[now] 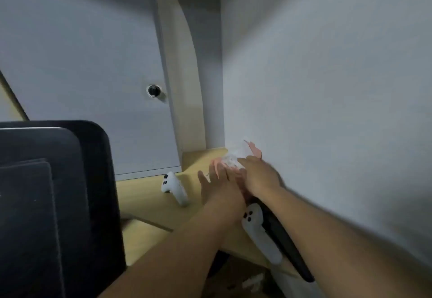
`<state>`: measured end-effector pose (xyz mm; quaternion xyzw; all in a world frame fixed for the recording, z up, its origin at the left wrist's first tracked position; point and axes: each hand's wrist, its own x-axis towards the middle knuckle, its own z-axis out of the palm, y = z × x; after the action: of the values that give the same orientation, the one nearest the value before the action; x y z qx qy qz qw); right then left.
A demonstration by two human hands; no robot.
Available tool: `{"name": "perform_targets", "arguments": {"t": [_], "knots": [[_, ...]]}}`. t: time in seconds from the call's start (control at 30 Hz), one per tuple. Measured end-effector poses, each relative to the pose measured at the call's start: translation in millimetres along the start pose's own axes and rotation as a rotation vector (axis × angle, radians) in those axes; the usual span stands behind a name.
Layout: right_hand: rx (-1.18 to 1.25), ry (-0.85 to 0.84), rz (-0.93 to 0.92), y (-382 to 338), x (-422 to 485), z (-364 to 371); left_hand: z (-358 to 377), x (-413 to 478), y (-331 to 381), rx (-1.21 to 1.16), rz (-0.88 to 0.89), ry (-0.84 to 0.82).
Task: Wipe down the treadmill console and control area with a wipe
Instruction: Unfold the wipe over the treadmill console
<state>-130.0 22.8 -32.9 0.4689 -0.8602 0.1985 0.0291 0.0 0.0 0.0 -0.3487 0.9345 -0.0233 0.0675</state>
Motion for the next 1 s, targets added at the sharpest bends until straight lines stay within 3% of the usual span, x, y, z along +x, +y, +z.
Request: {"name": "perform_targets", "arguments": {"t": [0.17,0.53,0.67,0.83,1.0], "knots": [[-0.077,-0.028,0.122,5,12,10,8,17,0,-0.105,-0.076,0.002],[0.21,0.56,-0.013,-6,18,-31,9,23,5,-0.335,-0.133,0.096],[0.474,0.613,0.006,-20,10,-84,-9,15,4,-0.694,-0.139,0.291],[0.672,0.607,-0.035,-42,-20,-154,-53,-30,5,-1.217,0.075,0.571],[0.765,0.541,-0.13,-66,-85,-198,-94,-109,-5,-1.625,0.242,0.548]]}}
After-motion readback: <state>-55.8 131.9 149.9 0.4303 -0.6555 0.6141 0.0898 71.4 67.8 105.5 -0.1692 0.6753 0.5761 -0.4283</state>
